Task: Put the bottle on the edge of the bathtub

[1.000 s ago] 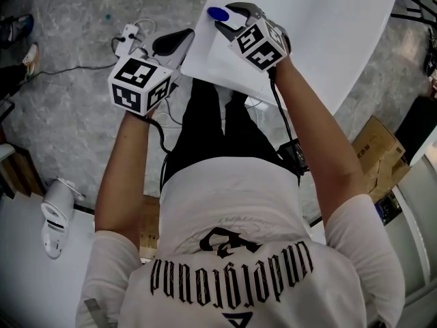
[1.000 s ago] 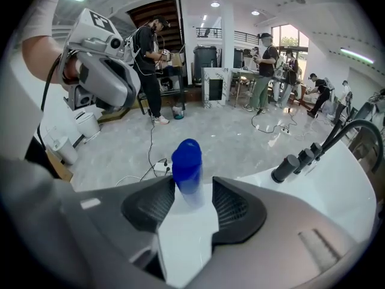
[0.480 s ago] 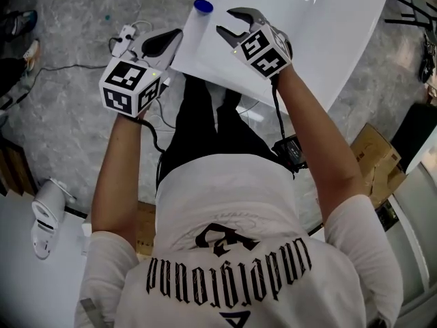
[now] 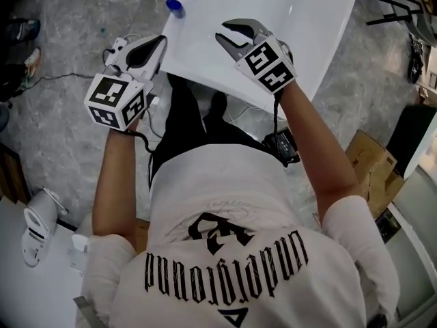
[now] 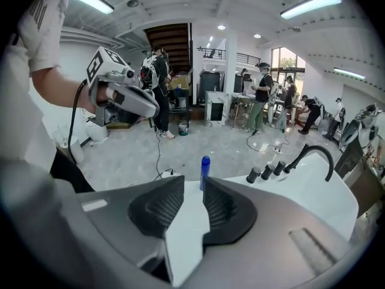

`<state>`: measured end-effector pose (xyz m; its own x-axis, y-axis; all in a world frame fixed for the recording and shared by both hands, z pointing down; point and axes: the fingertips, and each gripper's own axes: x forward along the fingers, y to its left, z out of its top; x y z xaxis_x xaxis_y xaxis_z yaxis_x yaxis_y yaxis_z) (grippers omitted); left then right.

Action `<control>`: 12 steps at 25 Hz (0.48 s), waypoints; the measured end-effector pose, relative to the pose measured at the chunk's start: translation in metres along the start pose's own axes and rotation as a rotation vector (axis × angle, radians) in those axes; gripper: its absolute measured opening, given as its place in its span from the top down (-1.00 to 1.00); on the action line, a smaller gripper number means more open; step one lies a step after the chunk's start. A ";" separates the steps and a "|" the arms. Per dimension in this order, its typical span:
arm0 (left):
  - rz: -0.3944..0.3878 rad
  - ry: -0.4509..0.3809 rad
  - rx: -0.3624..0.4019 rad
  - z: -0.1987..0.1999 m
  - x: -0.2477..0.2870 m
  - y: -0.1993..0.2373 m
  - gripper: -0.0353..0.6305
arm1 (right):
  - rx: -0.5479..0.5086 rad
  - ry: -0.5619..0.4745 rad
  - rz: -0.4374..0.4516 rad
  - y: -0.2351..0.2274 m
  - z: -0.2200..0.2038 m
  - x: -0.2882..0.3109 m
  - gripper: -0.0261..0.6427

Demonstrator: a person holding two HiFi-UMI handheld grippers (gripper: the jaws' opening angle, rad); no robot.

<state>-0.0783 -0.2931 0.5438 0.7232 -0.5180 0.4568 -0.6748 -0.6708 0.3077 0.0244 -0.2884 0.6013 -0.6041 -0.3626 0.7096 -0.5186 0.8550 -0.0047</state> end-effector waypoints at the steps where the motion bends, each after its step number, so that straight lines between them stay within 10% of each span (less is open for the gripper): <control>1: 0.001 -0.016 0.008 0.007 -0.005 -0.010 0.88 | -0.007 -0.011 -0.003 0.004 0.005 -0.015 0.64; 12: 0.021 -0.209 0.087 0.089 -0.095 -0.117 0.88 | -0.027 -0.186 -0.031 0.043 0.066 -0.157 0.83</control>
<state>-0.0551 -0.2123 0.3903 0.7297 -0.6253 0.2767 -0.6817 -0.6970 0.2224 0.0570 -0.2188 0.4436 -0.6908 -0.4494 0.5664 -0.5239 0.8510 0.0362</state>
